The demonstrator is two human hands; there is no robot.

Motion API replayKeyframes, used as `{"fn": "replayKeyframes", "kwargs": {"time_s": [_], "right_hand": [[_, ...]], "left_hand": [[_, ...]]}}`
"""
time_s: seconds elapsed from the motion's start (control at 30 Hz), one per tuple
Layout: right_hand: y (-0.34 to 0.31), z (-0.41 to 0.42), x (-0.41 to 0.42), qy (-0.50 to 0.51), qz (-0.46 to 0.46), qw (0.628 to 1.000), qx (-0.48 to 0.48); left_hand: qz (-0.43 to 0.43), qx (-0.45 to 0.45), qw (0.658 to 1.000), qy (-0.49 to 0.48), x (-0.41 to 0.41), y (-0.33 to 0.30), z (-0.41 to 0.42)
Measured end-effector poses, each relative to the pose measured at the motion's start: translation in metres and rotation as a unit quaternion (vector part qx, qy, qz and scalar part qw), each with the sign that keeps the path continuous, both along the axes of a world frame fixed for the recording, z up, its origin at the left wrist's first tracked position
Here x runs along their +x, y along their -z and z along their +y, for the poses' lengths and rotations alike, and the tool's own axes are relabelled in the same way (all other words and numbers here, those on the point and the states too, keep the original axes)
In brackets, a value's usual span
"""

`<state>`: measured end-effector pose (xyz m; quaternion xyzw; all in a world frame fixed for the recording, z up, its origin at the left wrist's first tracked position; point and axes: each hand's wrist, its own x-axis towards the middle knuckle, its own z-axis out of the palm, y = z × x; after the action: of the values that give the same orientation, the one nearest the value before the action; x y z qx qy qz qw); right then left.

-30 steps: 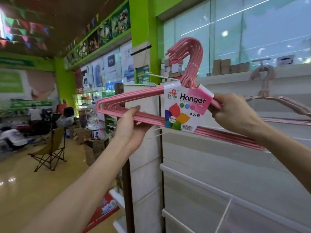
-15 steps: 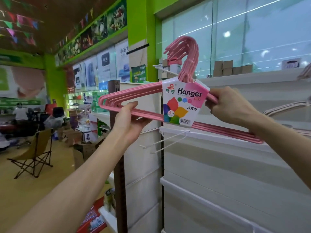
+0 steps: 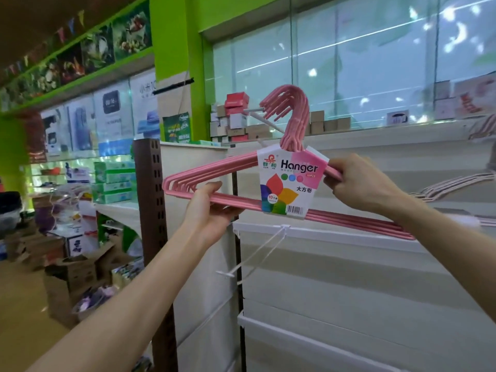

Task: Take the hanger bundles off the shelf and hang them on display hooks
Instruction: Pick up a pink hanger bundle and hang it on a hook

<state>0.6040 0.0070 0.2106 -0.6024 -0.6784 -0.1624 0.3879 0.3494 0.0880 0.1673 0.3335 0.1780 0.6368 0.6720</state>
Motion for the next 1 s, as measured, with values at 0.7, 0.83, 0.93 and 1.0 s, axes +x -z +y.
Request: {"fn": "replayKeyframes", "kwargs": {"time_s": [0.7,0.83,0.93,1.0], "right_hand": [[0.012,0.031,-0.015,0.098,-0.03,0.991,-0.081],[0.013,0.04,-0.011,0.108,-0.04,0.989,-0.092],[0.011,0.049,-0.006,0.116,-0.039,0.987,-0.1],[0.01,0.056,-0.003,0.123,-0.036,0.986,-0.106]], "left_hand": [[-0.008,-0.085,0.994,0.063,0.021,0.028,0.074],[-0.004,-0.103,0.992,0.074,0.027,0.031,0.09],[0.005,-0.112,0.99,0.08,0.034,0.029,0.101],[0.009,-0.12,0.989,0.084,0.04,0.027,0.108]]}}
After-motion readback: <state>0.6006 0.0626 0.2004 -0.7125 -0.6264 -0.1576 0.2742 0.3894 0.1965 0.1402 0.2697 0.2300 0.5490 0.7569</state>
